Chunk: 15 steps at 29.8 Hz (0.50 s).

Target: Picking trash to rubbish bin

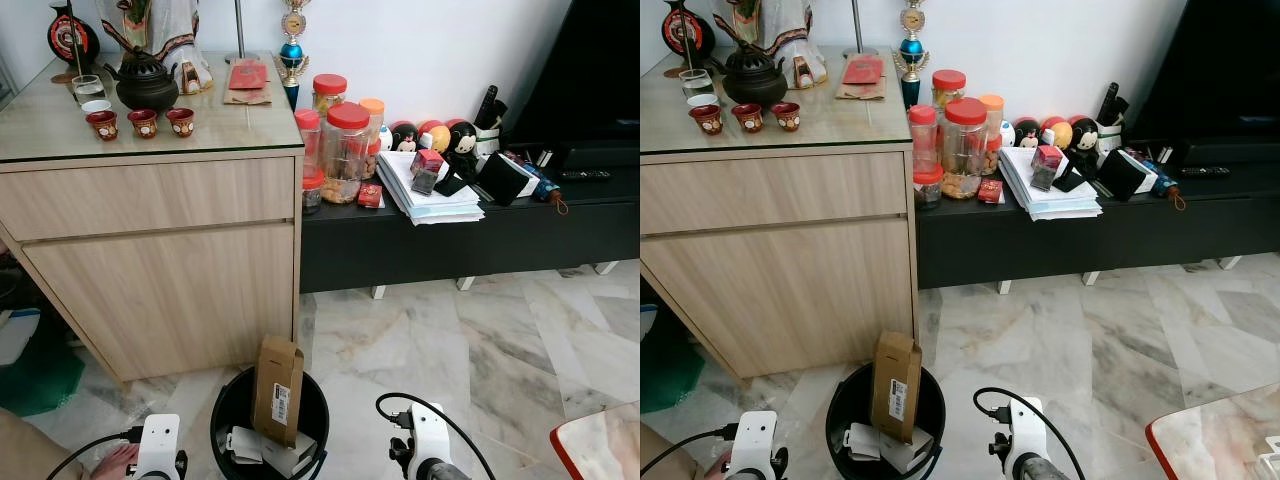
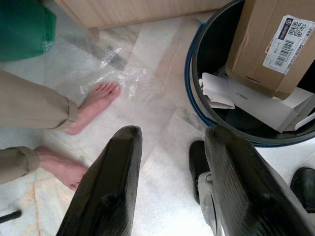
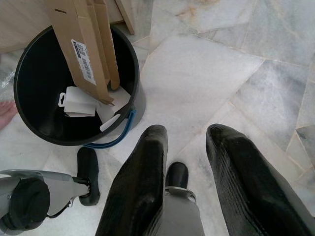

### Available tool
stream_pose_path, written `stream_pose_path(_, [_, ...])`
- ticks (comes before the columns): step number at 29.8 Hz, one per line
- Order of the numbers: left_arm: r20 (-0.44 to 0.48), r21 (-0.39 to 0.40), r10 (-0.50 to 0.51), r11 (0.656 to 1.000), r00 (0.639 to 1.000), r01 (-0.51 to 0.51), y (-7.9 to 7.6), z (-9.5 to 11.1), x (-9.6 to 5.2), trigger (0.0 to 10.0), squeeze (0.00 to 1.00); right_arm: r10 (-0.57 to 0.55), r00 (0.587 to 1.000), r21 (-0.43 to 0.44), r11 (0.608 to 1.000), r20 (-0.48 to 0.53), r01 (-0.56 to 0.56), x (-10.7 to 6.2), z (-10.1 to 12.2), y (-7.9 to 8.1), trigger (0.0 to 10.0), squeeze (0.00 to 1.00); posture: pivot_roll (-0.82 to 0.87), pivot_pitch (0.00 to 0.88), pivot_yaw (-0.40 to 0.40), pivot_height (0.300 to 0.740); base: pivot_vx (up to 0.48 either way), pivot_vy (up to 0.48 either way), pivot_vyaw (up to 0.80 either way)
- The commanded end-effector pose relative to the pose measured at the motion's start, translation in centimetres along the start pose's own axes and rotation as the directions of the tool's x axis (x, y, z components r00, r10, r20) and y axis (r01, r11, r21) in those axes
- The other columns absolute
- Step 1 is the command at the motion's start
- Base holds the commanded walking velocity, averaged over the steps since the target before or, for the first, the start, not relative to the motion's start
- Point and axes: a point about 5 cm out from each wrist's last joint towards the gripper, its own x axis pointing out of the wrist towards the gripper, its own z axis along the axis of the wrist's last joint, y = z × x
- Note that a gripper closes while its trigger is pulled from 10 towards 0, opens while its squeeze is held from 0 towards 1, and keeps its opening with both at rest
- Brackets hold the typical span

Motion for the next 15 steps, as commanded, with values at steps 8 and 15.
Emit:
stream_pose_path(8, [-0.012,0.007,-0.002,1.0,1.0,0.002,0.02,-0.08,0.02,10.0,0.0,0.007,1.0,0.007,1.0,0.015,-0.007,0.02,0.34,-0.07,10.0,0.0,0.02,0.0,-0.06,0.74,0.0,0.0,0.0])
stream_pose_path(15, [-0.012,0.02,-0.012,1.0,1.0,0.012,-0.05,-0.09,0.01,10.0,0.0,0.034,0.999,0.012,0.999,0.025,-0.035,0.01,0.35,0.16,10.0,0.0,0.02,0.0,-0.061,0.74,0.0,0.0,0.0])
